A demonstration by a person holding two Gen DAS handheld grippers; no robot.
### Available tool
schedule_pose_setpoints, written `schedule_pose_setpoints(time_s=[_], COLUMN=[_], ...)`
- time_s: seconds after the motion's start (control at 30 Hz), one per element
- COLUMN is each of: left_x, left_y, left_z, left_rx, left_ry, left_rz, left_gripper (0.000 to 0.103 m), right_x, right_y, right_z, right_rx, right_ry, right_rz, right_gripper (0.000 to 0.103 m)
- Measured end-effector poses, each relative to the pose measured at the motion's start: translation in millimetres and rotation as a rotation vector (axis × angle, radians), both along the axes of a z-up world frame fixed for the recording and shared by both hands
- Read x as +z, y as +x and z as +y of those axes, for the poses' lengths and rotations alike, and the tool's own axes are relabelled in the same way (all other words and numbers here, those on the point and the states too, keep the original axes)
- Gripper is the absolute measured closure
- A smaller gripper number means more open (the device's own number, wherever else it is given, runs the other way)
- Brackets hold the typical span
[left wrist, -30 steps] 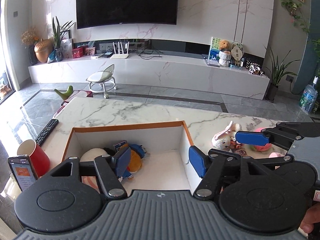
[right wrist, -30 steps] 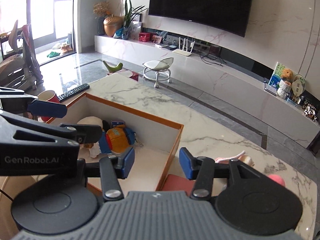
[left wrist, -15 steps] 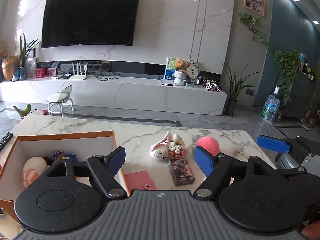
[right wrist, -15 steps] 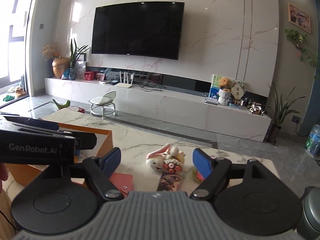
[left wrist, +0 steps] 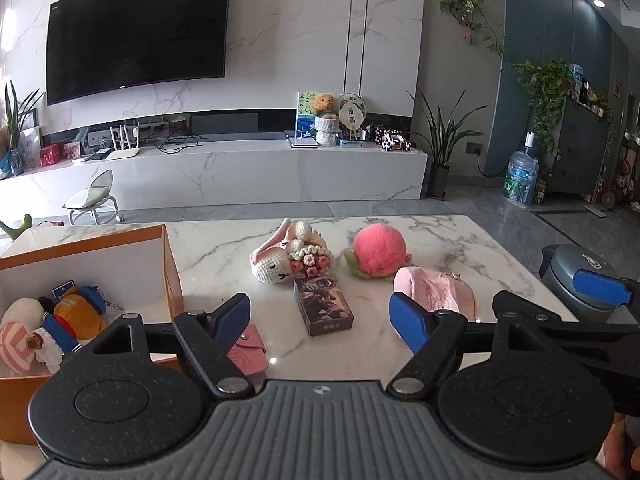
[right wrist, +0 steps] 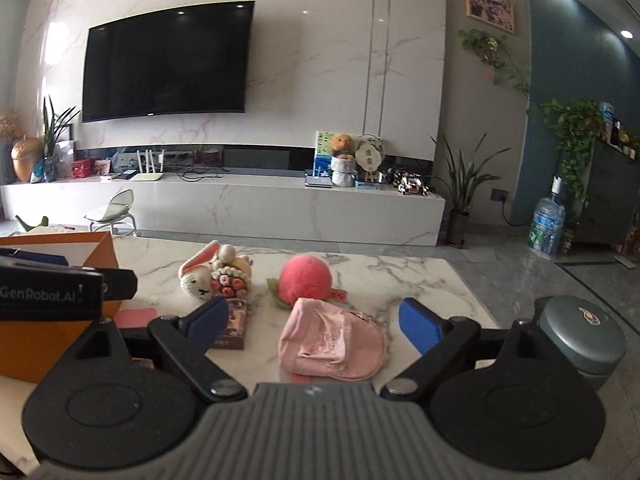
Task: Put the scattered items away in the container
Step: 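Lift both tools out of the box and move back over the table, then grasp the crocheted bunny's ear with the left tool while the right tool grasps the pink cap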
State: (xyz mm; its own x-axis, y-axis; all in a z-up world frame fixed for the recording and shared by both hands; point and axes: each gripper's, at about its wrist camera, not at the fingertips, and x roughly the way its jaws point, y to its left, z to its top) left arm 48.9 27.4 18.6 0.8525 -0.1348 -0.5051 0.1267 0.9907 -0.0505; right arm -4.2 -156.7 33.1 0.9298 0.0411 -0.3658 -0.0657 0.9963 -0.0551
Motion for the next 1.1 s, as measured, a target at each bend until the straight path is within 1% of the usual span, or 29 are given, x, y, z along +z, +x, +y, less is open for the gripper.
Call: schedule_pose_setpoints(time_s=[0.1,0.2,0.33,0.47,0.53,0.57,0.6,0.67,0.7,0.8,0.9,1.0,1.1], left_x=[-12.2,-23.3,-32.7,-41.2,-45.9,-48.1,-50.8,-55.6,-57.8,-64.3,-70.2,-73.7,-77.5], left_y=[0.1,1.4,8.7,17.0,22.7,25.8,30.0,38.1,42.4,56.1,68.4,79.2,91.3], left_z=[-5.1,-11.0,-17.8,-21.4,-22.4,-22.9,-23.8,-25.1,-24.2,-22.7,-21.7,-21.3,-24.2], left_rx=[-0.001,-0.006,-0.017,-0.009,0.002,0.010,0.023,0.051,0.063,0.088,0.115,0.108,0.108], left_ry=[0.013,0.029,0.068,0.097,0.118,0.130,0.146,0.172,0.175,0.178,0.183,0.162,0.161], left_rz=[0.020,0.046,0.068,0.087,0.096,0.103,0.115,0.138,0.148,0.175,0.192,0.205,0.213], left_gripper=[0.012,0.012,0.012,0.012,0.012,0.012,0.012,0.012,0.012,0.012,0.012,0.012,0.012], right_x=[-12.4,-26.1,-39.3,-46.5,-51.5,-54.1,-56.7,-61.9,-64.2,-70.8,-77.1,-83.8,-89.6], right_y=[7.8,11.2,16.1,26.3,32.2,35.3,38.4,44.2,46.5,53.6,61.1,71.4,83.5], right_z=[-5.8,-7.9,-9.5,-12.8,-13.7,-14.1,-14.2,-13.8,-13.4,-12.5,-13.1,-15.7,-19.6], right_rx=[-0.028,-0.043,-0.048,-0.034,-0.034,-0.032,-0.029,-0.020,-0.015,0.001,0.013,0.008,-0.005], right_ry=[0.029,0.014,-0.014,0.006,0.013,0.016,0.020,0.023,0.024,0.023,0.026,0.030,0.035], right_rz=[0.031,0.036,0.034,0.063,0.083,0.094,0.103,0.119,0.124,0.140,0.159,0.181,0.200], right_gripper=[0.010,0.010,0.010,0.010,0.013,0.015,0.019,0.022,0.025,0.026,0.033,0.033,0.033])
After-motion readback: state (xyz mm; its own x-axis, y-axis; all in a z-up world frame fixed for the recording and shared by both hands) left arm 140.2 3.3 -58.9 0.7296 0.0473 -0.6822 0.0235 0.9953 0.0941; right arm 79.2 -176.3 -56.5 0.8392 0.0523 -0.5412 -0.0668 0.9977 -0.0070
